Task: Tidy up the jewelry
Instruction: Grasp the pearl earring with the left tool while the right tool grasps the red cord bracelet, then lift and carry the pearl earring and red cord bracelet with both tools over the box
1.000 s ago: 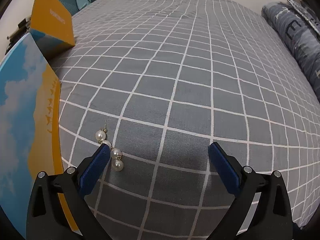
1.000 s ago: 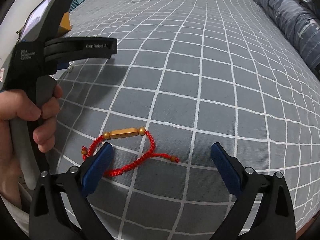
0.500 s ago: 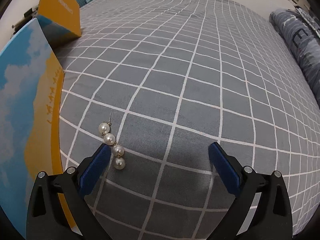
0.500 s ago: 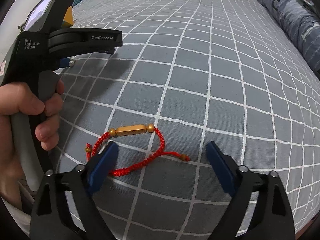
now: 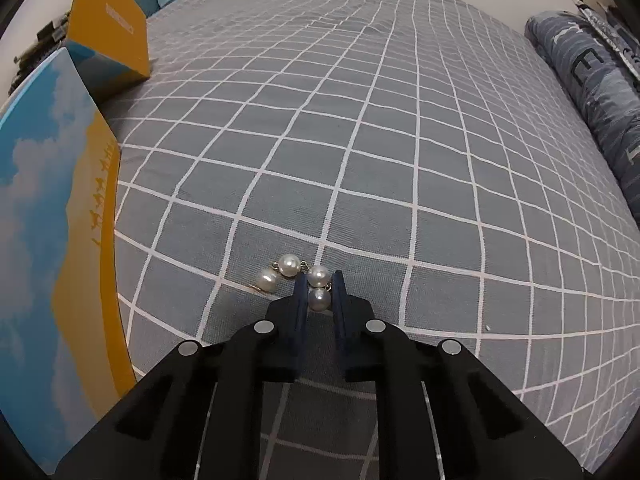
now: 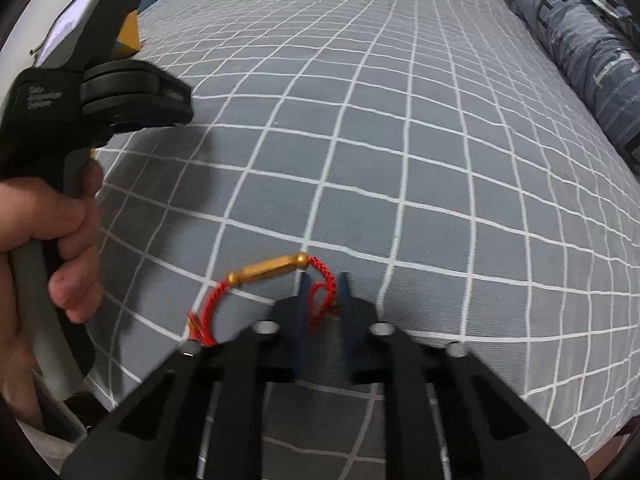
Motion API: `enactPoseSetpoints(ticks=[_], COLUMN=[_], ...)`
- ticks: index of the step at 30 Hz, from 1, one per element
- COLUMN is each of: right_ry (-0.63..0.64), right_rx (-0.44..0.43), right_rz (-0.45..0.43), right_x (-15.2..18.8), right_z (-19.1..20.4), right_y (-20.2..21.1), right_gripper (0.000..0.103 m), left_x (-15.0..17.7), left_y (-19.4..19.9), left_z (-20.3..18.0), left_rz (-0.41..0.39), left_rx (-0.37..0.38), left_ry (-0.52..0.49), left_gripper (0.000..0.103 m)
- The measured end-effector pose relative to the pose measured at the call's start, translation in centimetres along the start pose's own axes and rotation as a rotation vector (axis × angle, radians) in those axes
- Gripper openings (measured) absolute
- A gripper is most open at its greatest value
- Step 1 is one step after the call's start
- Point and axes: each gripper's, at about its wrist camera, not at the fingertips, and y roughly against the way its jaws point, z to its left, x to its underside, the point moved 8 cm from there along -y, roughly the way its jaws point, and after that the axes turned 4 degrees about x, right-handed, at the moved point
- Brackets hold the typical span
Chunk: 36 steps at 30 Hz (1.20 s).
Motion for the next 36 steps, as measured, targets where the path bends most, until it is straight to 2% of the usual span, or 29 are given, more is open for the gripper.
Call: enactPoseSetpoints(ticks=[17, 20, 36], right_ry=[-0.051, -0.055, -0.076], right_rx=[-0.032, -0.038, 0.003], right_rz=[-0.037, -0.055, -0.176], right_x=[-0.5, -0.5, -3.1], right_z=[-1.3, -1.5, -2.4], right_y=[2.0, 2.6, 5.1], right_gripper=[0.006, 0.006, 0.007], left_x=[-0.2, -0.1, -0.3], left_y=[2.1, 2.7, 7.1], left_z=[-0.5, -0.8, -1.0], left_rz=[-0.027, -0.02, -0.082], left_rx=[0.047, 0.089, 0.115], left_ry=[-0.034, -0.033, -0.086], left_gripper=[0.011, 0.011, 0.011])
